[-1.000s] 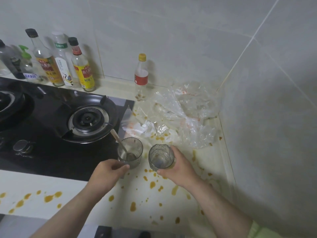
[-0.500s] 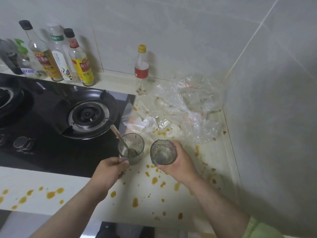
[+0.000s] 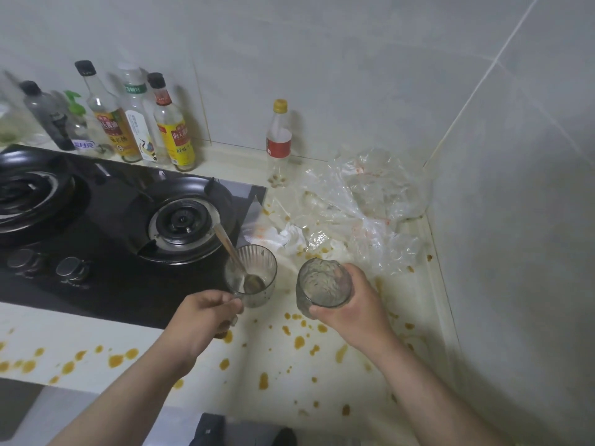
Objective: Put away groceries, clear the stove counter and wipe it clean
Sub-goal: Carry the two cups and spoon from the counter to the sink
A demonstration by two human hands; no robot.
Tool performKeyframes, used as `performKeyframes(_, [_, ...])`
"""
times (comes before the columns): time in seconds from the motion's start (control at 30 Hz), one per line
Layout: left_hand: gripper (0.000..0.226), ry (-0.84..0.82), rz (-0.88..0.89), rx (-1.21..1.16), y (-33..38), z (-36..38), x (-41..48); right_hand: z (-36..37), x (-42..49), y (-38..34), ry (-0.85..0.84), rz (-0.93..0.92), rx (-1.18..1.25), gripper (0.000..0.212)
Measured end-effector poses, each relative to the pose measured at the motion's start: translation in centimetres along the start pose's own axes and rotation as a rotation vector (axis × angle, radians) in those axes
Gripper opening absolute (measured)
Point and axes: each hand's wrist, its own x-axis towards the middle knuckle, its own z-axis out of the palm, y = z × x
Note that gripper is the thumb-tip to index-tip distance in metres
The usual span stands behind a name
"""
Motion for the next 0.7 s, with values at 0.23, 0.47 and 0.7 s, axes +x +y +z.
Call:
performKeyframes(0.23, [0.024,0.116,0.058,-0.085,0.4,-1.9,-3.9,0.0,-1.6,-2.5,-0.012,-0.09,0.047,0.072])
performKeyframes(0.47, [0.02,0.239,0.049,-0.132,0.0,-5.6,-7.7,1.2,-3.4,-6.3,-0.096,-0.177,0.031,0.077])
performKeyframes(0.7, [0.019,0.333,0.03,-0.212,-1.4,-10.0,-12.5,4.0,-6.1,-10.6,-0.164,-0.273,0.015,0.072])
